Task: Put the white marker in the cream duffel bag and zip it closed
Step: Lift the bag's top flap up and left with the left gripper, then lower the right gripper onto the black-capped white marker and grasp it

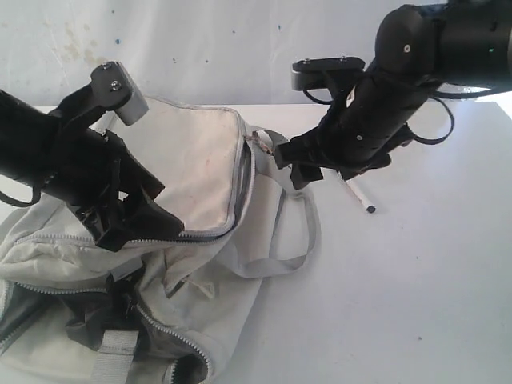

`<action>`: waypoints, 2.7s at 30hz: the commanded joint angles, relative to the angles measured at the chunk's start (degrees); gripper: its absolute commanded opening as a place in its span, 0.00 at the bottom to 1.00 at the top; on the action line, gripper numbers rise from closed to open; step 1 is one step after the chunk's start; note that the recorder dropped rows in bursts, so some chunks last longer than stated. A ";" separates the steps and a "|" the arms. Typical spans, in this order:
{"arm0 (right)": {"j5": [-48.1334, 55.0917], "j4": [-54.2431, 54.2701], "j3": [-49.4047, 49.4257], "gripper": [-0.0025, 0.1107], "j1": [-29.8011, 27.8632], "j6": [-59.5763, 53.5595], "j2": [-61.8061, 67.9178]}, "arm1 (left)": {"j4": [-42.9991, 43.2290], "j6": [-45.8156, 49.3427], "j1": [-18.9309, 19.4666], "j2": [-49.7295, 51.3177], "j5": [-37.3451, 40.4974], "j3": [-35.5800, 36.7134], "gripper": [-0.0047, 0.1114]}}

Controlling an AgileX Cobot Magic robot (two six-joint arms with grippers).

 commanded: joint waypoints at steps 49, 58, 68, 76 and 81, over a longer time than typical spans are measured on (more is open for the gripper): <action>-0.93 -1.31 12.00 0.60 -0.06 -3.26 -14.38 | -6.38 -22.04 3.84 -0.25 -20.30 -0.34 0.04; -4.83 -1.31 12.00 0.60 -0.06 -3.14 -13.95 | -6.82 -33.16 14.62 -2.70 -21.83 -0.34 0.04; -11.79 -2.95 12.00 0.60 -3.00 3.41 -7.59 | -6.93 -37.44 22.18 -2.70 -21.94 -0.34 0.04; -18.89 -4.10 9.95 0.60 -8.45 3.41 0.89 | -6.31 -37.54 22.23 -2.70 -19.81 -0.34 0.04; -30.67 -5.91 9.66 0.60 -10.38 2.23 5.51 | -4.94 -37.54 22.23 -2.70 -19.09 -0.34 0.04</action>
